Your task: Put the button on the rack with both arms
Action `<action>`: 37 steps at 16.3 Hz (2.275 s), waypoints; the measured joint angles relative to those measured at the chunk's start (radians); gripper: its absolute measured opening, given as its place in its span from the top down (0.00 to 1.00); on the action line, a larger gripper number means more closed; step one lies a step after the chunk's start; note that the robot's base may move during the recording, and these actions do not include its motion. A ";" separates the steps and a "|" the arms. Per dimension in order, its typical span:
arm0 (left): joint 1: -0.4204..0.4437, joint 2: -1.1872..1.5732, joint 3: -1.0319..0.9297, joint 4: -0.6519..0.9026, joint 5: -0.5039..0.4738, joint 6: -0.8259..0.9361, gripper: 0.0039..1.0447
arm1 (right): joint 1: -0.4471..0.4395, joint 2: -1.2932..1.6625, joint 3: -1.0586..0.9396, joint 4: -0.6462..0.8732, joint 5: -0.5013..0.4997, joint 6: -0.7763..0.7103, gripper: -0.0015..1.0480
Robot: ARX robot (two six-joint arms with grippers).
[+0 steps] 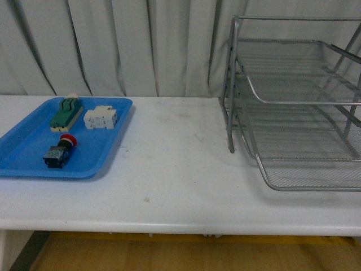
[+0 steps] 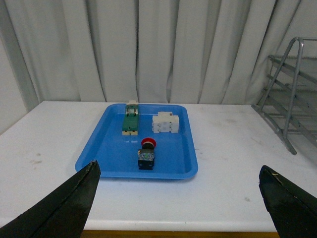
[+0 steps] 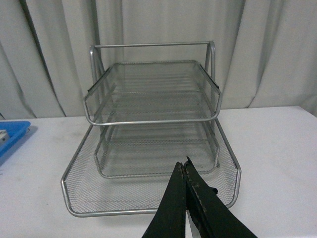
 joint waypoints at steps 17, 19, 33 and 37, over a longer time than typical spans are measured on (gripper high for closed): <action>0.000 0.000 0.000 0.000 0.000 0.000 0.06 | 0.000 -0.532 0.005 -0.557 -0.003 0.000 0.98; 0.000 0.000 0.000 0.000 0.000 0.000 0.06 | 0.000 -0.653 0.006 -0.731 -0.006 0.000 0.98; 0.121 1.395 0.558 0.274 0.147 0.025 0.06 | 0.000 -0.700 0.006 -0.733 -0.006 -0.003 0.06; 0.124 1.851 0.945 0.095 0.200 0.071 0.06 | 0.000 -0.700 0.006 -0.733 -0.006 -0.003 0.06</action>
